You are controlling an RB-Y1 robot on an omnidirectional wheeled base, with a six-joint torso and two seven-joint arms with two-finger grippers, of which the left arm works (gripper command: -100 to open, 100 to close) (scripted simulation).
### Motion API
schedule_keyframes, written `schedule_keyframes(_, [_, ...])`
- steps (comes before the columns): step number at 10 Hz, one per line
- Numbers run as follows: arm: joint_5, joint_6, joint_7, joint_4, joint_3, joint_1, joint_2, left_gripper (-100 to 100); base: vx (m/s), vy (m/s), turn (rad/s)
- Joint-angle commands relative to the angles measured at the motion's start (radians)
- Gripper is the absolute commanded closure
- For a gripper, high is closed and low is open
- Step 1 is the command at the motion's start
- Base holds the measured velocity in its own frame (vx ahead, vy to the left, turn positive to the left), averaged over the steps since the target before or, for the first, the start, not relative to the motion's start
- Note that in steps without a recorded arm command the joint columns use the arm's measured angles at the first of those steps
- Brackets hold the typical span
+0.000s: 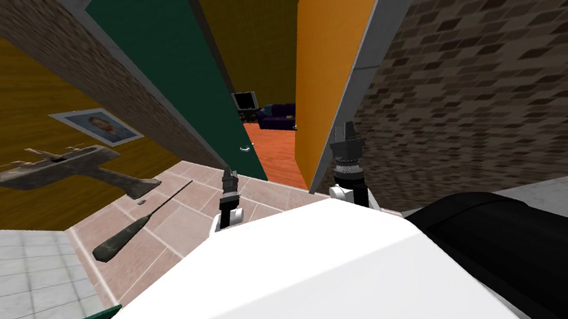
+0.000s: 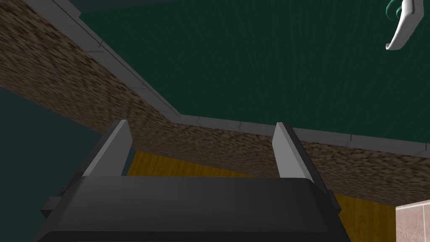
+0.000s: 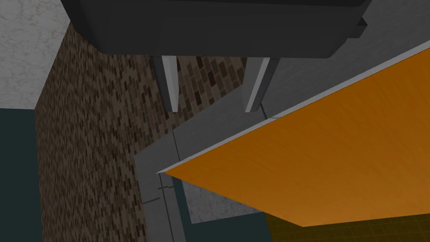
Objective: Push the door open
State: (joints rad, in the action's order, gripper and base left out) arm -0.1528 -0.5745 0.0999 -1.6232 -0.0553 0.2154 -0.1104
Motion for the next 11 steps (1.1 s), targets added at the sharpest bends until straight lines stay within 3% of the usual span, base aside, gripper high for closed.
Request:
schedule_keyframes(1, [-0.008,-0.011,0.011,0.040,0.000,-0.015,-0.002,-100,0.100,0.071,-0.063])
schedule_keyframes(3, [-0.018,-0.027,0.025,0.090,0.001,-0.033,-0.006,-100,0.076,0.082,-0.073])
schedule_keyframes(4, [-0.018,-0.027,0.025,0.090,0.001,-0.033,-0.006,-100,0.050,0.062,-0.017])
schedule_keyframes(11, [-0.052,-0.082,0.073,0.267,0.001,-0.095,-0.017,-100,0.075,0.085,-0.066])
